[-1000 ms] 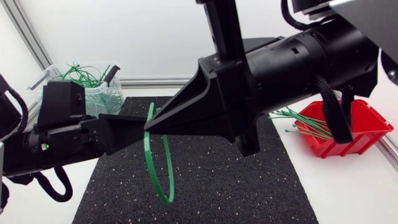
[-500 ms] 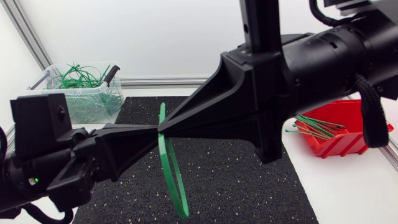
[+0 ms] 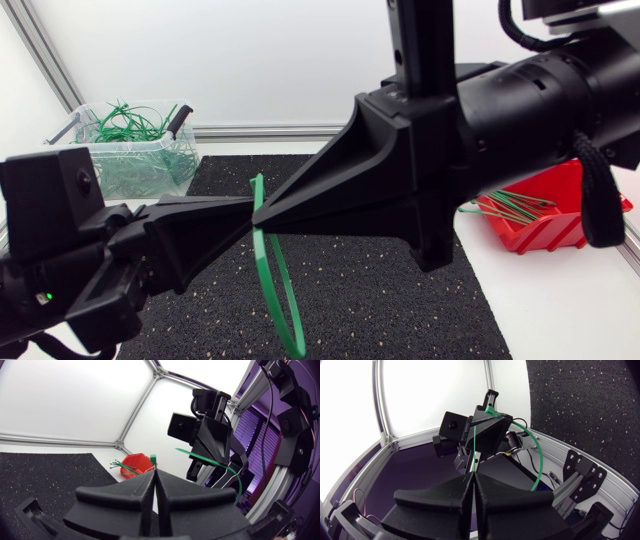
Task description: Take a green cable tie from the red box, thread the tail through the head to close it, then place it in the transparent bin on the left.
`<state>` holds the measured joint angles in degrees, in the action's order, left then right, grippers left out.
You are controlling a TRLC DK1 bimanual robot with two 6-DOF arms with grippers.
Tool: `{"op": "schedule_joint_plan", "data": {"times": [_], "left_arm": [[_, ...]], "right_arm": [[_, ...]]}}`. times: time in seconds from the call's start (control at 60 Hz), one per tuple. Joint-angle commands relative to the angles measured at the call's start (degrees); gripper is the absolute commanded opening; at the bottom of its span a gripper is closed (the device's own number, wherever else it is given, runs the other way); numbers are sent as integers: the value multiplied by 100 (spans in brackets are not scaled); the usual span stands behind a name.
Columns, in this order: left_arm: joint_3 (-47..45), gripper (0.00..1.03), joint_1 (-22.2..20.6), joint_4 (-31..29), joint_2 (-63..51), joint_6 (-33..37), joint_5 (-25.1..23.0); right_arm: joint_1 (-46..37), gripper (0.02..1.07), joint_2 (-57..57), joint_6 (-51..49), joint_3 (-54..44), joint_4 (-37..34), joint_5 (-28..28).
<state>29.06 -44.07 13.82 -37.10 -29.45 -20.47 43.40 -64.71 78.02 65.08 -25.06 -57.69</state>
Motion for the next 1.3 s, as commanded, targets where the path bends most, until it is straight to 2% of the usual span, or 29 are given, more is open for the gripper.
{"op": "schedule_joint_plan", "data": {"times": [0.0,0.567,1.283], "left_arm": [[205,4,-57,85,63,133,43],[311,4,-260,85,45,203,175],[188,4,-312,-55,274,177,184]], "right_arm": [[46,7,-7,223,-189,106,-49],[108,7,-95,231,-268,300,-49],[55,7,55,337,-382,528,-23]]}}
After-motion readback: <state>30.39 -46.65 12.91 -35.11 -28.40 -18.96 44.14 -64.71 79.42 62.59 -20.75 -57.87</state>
